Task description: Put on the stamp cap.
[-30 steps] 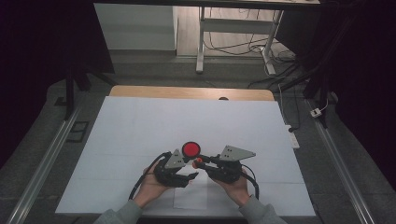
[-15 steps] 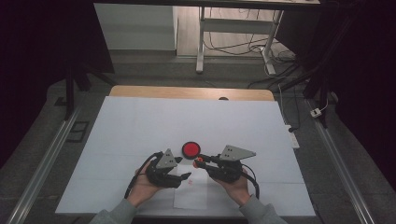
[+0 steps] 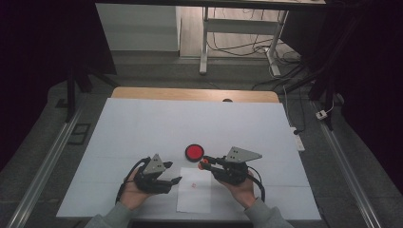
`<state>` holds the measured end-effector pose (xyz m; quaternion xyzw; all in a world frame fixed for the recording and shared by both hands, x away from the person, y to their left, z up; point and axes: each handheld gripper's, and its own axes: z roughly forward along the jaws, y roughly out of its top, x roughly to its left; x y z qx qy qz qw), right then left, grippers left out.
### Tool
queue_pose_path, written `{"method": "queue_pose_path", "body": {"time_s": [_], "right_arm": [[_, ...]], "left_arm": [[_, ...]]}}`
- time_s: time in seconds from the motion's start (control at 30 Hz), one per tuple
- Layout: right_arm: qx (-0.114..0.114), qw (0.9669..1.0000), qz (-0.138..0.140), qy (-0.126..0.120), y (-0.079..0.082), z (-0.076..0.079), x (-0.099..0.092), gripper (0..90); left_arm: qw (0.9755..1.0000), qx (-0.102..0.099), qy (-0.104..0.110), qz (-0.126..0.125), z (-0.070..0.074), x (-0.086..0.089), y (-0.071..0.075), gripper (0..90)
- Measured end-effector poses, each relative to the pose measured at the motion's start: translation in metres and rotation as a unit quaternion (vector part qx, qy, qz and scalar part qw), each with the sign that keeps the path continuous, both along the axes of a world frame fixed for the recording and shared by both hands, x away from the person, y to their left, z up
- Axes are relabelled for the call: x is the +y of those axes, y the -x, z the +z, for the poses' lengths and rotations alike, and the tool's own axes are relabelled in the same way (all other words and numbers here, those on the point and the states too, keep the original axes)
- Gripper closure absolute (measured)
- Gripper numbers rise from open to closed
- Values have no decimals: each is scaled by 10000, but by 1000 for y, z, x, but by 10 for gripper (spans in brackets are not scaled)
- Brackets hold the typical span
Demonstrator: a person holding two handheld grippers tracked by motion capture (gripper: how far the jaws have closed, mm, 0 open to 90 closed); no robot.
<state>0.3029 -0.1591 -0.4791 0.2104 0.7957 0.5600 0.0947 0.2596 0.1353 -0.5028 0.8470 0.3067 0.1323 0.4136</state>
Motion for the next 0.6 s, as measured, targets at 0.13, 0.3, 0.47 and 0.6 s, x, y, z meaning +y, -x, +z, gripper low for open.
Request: {"method": "queue_pose_path", "body": {"time_s": [0.13, 0.3, 0.47, 0.6], "right_arm": [[-13, 10000, -22, 24, -1, 0, -1, 730], [4, 10000, -38, 24, -3, 0, -2, 730], [-2, 10000, -54, 39, -4, 0, -3, 730], [-1, 9999, -106, 29, -6, -1, -6, 729]], "left_arm": [[9999, 50, 27, 155, -1, 17, 5, 365], [9990, 108, 116, 421, -4, 41, 13, 363], [9978, 121, 175, 635, -8, 61, 21, 363], [9970, 125, 193, 740, -10, 73, 28, 357]]}}
